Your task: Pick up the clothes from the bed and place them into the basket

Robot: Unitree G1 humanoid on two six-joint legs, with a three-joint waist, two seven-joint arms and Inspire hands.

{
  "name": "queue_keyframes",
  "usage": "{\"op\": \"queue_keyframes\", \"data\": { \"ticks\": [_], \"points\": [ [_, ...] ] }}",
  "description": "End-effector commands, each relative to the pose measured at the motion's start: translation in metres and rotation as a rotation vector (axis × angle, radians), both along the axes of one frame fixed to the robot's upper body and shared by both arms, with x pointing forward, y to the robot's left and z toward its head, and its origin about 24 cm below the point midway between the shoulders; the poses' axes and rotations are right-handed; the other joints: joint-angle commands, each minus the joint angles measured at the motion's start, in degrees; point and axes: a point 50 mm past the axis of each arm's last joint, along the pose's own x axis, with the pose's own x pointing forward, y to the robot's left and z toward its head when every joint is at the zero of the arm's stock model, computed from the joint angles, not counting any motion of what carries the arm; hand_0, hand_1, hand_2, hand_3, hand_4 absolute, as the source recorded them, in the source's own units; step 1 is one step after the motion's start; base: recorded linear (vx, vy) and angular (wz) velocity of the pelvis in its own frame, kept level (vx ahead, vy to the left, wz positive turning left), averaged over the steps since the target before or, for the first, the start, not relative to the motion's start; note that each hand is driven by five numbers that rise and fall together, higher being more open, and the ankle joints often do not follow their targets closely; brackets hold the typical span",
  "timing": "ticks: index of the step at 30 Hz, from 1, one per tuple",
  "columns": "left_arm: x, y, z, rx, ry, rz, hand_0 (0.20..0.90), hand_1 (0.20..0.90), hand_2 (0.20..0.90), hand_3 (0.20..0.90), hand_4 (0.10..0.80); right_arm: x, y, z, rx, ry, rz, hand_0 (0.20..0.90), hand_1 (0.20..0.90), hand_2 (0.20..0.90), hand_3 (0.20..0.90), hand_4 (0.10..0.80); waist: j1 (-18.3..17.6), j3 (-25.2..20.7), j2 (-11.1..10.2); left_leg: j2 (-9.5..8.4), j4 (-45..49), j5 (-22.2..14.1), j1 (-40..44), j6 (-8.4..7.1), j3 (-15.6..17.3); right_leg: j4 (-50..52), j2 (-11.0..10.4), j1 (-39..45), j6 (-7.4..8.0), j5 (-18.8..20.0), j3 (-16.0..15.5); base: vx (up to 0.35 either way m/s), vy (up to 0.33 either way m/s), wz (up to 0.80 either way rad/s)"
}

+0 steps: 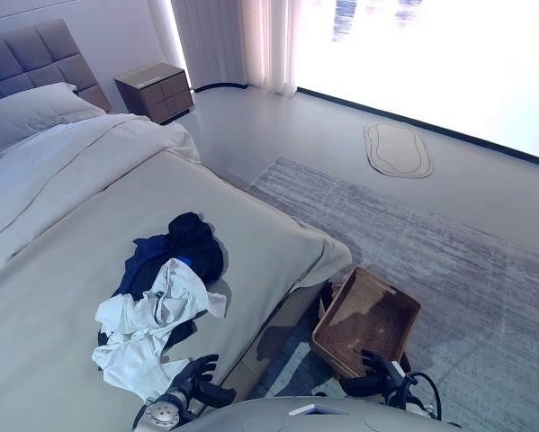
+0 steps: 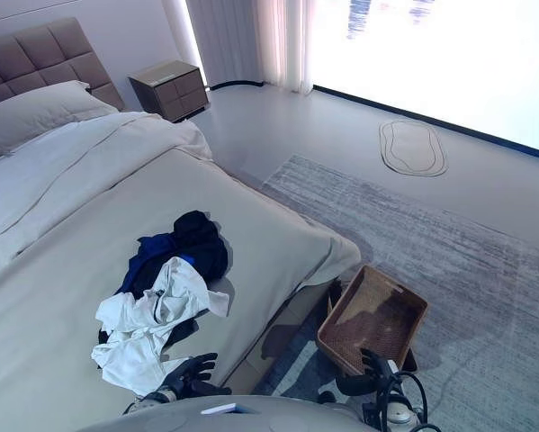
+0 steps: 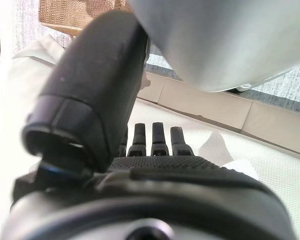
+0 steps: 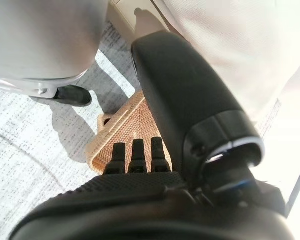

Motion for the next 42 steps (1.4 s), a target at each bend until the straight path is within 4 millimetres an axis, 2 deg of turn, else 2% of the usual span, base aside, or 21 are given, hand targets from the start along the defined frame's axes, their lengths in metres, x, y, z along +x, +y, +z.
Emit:
{"op": "queue_keyframes", "data": {
  "ticks": [1, 9, 14, 17, 20, 25, 28, 34, 37, 39, 42],
  "points": [
    [0.026, 0.001, 0.006, 0.016, -0.057, -0.023, 0.900, 0.900, 0.900, 0.900, 0.800, 0.040, 0.008, 0.010, 0.001, -0.127, 0.044, 0.900, 0.900, 0.900, 0.900, 0.800, 0.5, 2.6, -2.8, -4.17, 0.4, -4.5, 1.2, 3.27, 1.6, 2.2, -0.9, 1.9, 1.30, -2.2, -1.4, 0.000, 0.000, 0.00],
    [0.027, 0.002, 0.006, 0.047, -0.064, -0.040, 0.900, 0.900, 0.900, 0.900, 0.800, 0.039, 0.008, 0.010, -0.005, -0.123, 0.051, 0.900, 0.900, 0.900, 0.900, 0.800, 0.6, 2.9, -2.8, -4.20, 0.5, -4.4, 1.0, 3.25, 1.4, 2.3, -0.9, 1.7, 1.28, -2.2, -1.5, 0.000, 0.000, 0.00],
    [0.019, 0.003, 0.002, 0.107, 0.005, -0.076, 0.900, 0.900, 0.900, 0.900, 0.800, 0.038, 0.009, 0.009, -0.024, -0.112, 0.079, 0.900, 0.900, 0.900, 0.900, 0.800, 1.0, 3.1, -3.0, -4.37, 0.9, -4.6, 0.8, 3.41, 1.0, 2.8, -1.1, 1.6, 1.30, -2.5, -1.6, 0.001, 0.002, 0.02],
    [0.017, 0.004, 0.001, 0.116, 0.038, -0.108, 0.900, 0.900, 0.900, 0.900, 0.800, 0.042, 0.008, 0.011, -0.044, -0.119, 0.107, 0.900, 0.900, 0.900, 0.900, 0.800, 1.4, 3.3, -3.3, -4.43, 1.4, -4.7, 0.7, 3.55, 0.9, 3.4, -1.3, 1.5, 1.32, -2.7, -1.8, -0.006, 0.008, 0.04],
    [0.021, 0.007, 0.002, 0.126, 0.029, -0.116, 0.900, 0.900, 0.900, 0.900, 0.800, 0.055, 0.002, 0.016, -0.074, -0.137, 0.120, 0.900, 0.900, 0.900, 0.900, 0.800, 2.3, 3.8, -3.8, -4.53, 1.7, -4.8, 0.6, 3.81, 0.5, 3.9, -1.5, 1.5, 1.41, -2.8, -2.0, -0.005, 0.004, 0.02],
    [0.033, 0.018, 0.008, 0.167, -0.010, -0.117, 0.900, 0.900, 0.900, 0.900, 0.800, 0.098, -0.002, 0.038, -0.109, -0.251, 0.165, 0.900, 0.900, 0.900, 0.900, 0.800, 4.6, 4.9, -5.4, -4.60, 1.8, -4.8, 0.3, 4.25, -0.8, 4.6, -1.8, 1.6, 1.61, -2.9, -2.8, -0.010, -0.029, 0.09],
    [0.039, 0.023, 0.012, 0.191, -0.027, -0.125, 0.900, 0.900, 0.900, 0.900, 0.800, 0.129, 0.001, 0.057, -0.135, -0.355, 0.186, 0.900, 0.900, 0.900, 0.900, 0.800, 6.9, 5.7, -6.4, -4.78, 1.7, -4.6, -0.4, 4.45, -2.7, 4.6, -2.0, 1.5, 1.77, -2.6, -3.6, -0.008, -0.048, 0.26],
    [0.039, 0.031, 0.014, 0.206, -0.028, -0.104, 0.900, 0.900, 0.900, 0.900, 0.800, 0.177, 0.000, 0.096, -0.204, -0.525, 0.225, 0.900, 0.900, 0.900, 0.900, 0.800, 11.1, 6.8, -7.6, -5.92, 3.6, -5.1, -2.1, 4.93, -6.0, 4.6, -2.9, 1.3, 1.91, -2.0, -5.2, 0.017, -0.001, 0.30],
    [0.036, 0.040, 0.016, 0.234, -0.026, -0.095, 0.900, 0.900, 0.900, 0.900, 0.800, 0.218, 0.008, 0.137, -0.300, -0.665, 0.311, 0.900, 0.900, 0.900, 0.900, 0.800, 14.4, 7.4, -8.5, -6.65, 4.2, -5.0, -3.2, 5.03, -8.3, 4.4, -3.2, 1.3, 2.25, -1.5, -6.3, 0.051, 0.004, 0.37],
    [0.034, 0.044, 0.017, 0.243, -0.023, -0.086, 0.900, 0.900, 0.900, 0.900, 0.800, 0.229, 0.010, 0.149, -0.339, -0.701, 0.338, 0.900, 0.900, 0.900, 0.900, 0.800, 15.3, 7.7, -8.7, -6.61, 4.0, -4.8, -3.4, 4.94, -8.8, 4.4, -3.3, 1.4, 2.43, -1.3, -6.9, 0.042, -0.005, 0.31],
    [0.033, 0.057, 0.020, 0.272, -0.015, -0.089, 0.900, 0.900, 0.900, 0.900, 0.800, 0.256, 0.014, 0.187, -0.470, -0.787, 0.439, 0.900, 0.900, 0.900, 0.900, 0.800, 17.7, 8.1, -9.4, -6.42, 3.0, -3.8, -4.1, 4.58, -10.1, 4.6, -3.6, 1.3, 3.08, -1.0, -8.6, 0.065, -0.021, 0.39]
  ]
}}
